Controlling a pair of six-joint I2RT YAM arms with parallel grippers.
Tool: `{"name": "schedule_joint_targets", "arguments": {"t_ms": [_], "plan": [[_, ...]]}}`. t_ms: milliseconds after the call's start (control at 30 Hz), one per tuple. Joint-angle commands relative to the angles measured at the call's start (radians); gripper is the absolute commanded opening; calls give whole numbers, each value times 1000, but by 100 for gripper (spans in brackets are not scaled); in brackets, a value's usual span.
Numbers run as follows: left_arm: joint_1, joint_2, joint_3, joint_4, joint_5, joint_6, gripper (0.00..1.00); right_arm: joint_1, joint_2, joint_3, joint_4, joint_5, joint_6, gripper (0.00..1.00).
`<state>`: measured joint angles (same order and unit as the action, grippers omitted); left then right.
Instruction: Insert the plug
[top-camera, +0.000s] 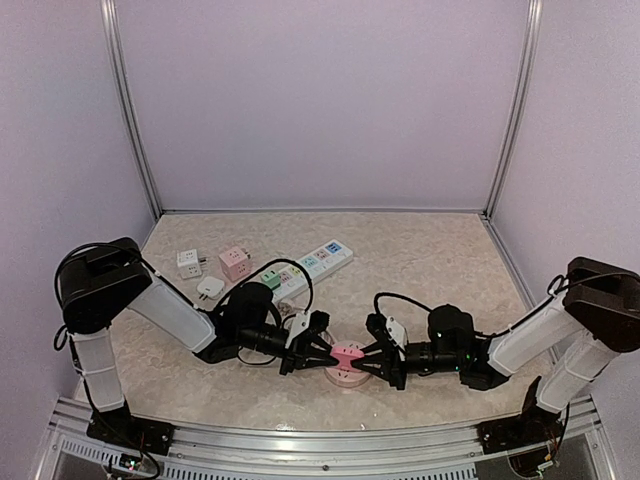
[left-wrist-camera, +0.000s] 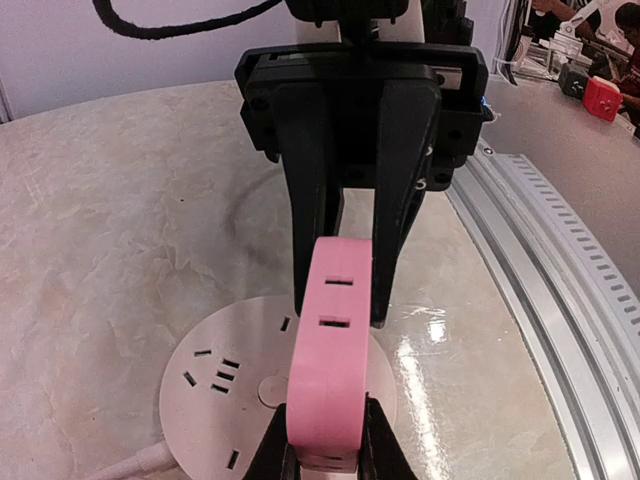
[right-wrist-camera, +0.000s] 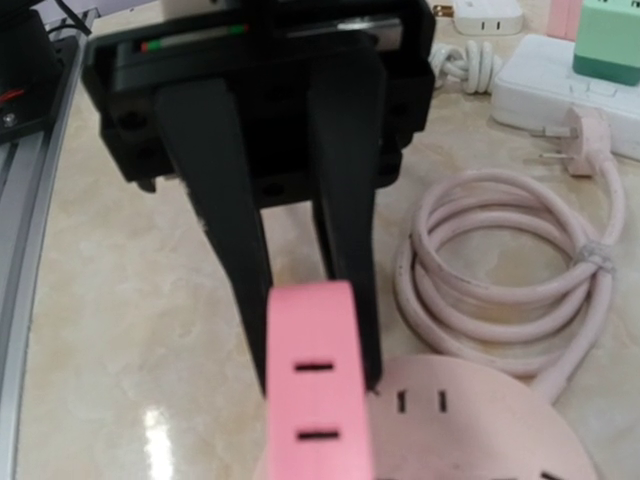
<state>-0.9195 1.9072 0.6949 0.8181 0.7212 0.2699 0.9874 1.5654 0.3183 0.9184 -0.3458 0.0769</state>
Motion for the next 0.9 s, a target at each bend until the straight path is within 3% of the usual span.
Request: {"name": "schedule_joint_targets", "arguments": {"t_ms": [0,867], "plan": [[-18,22,32,36,-58,116,0,20,26,4,30,34,120,0],[-77,153,99,-96,-26,278,0,82,89,-65,-37,134,94,0]]}}
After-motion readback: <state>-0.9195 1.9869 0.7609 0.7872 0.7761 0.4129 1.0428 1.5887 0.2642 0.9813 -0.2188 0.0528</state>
